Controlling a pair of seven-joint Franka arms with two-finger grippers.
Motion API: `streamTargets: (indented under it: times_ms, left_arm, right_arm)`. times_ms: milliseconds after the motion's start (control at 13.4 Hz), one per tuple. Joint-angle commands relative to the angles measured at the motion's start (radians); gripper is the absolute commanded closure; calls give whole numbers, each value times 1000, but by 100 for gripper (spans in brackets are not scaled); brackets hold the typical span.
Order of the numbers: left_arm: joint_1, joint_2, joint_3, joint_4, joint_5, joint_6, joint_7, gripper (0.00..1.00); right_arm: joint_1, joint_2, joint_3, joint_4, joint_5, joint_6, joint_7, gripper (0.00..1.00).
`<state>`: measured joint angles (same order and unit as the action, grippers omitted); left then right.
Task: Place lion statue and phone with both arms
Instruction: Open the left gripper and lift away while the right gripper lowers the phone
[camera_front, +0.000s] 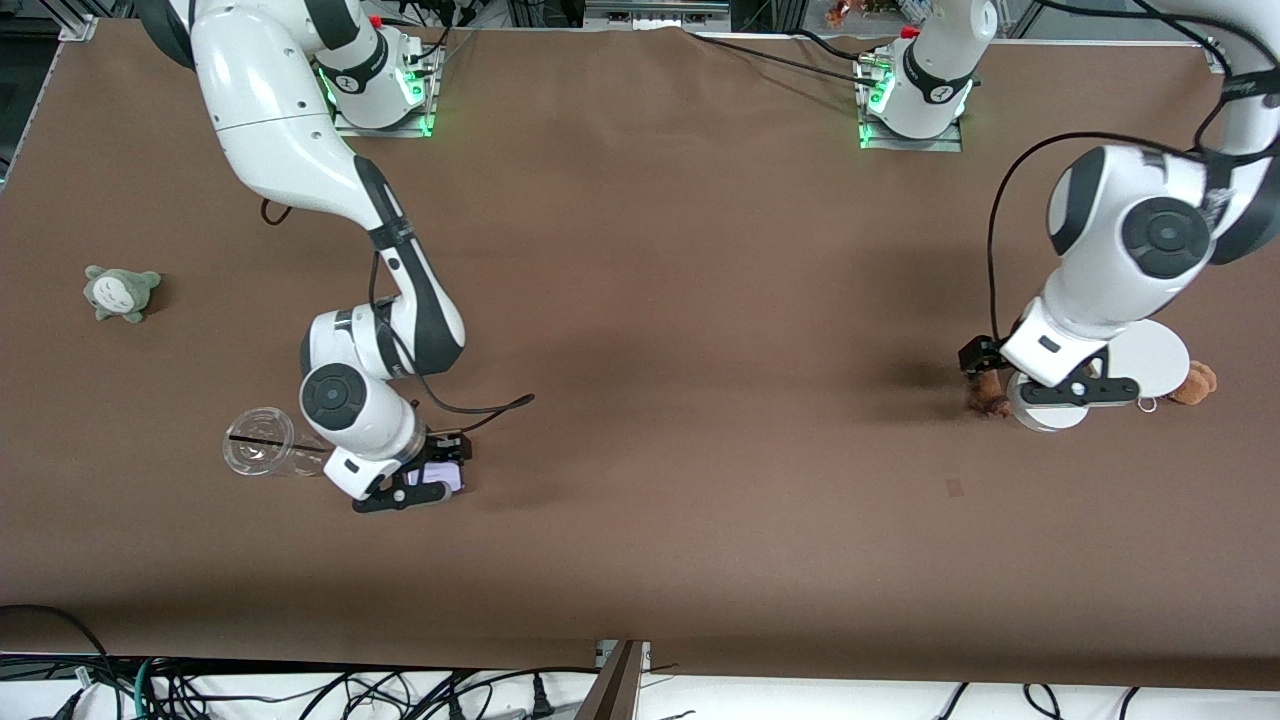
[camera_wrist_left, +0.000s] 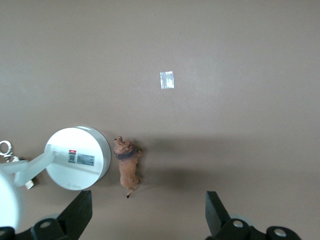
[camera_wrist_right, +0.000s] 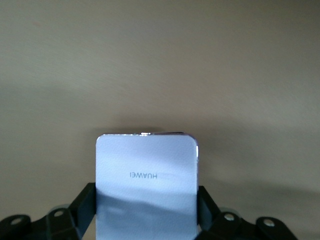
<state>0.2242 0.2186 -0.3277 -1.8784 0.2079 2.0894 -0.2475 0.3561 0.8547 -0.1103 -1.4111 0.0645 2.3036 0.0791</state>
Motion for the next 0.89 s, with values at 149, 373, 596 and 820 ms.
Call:
streamTargets:
  times_ms: [149, 373, 596, 820]
  left_arm:
    - [10, 10, -22, 293, -125, -320, 85, 0]
    - [17, 15, -16, 407, -125, -432, 91, 0]
    - [21, 16, -5, 501, -117, -560, 90, 0]
    - [30, 12, -2, 521, -116, -577, 90, 0]
  right_arm:
    - [-46, -55, 17, -103, 41, 4, -16, 51]
    - [-60, -57, 15, -103, 47, 2, -31, 17]
    - [-60, -91, 15, -97, 47, -18, -35, 1]
    - [-62, -127, 15, -94, 47, -30, -39, 0]
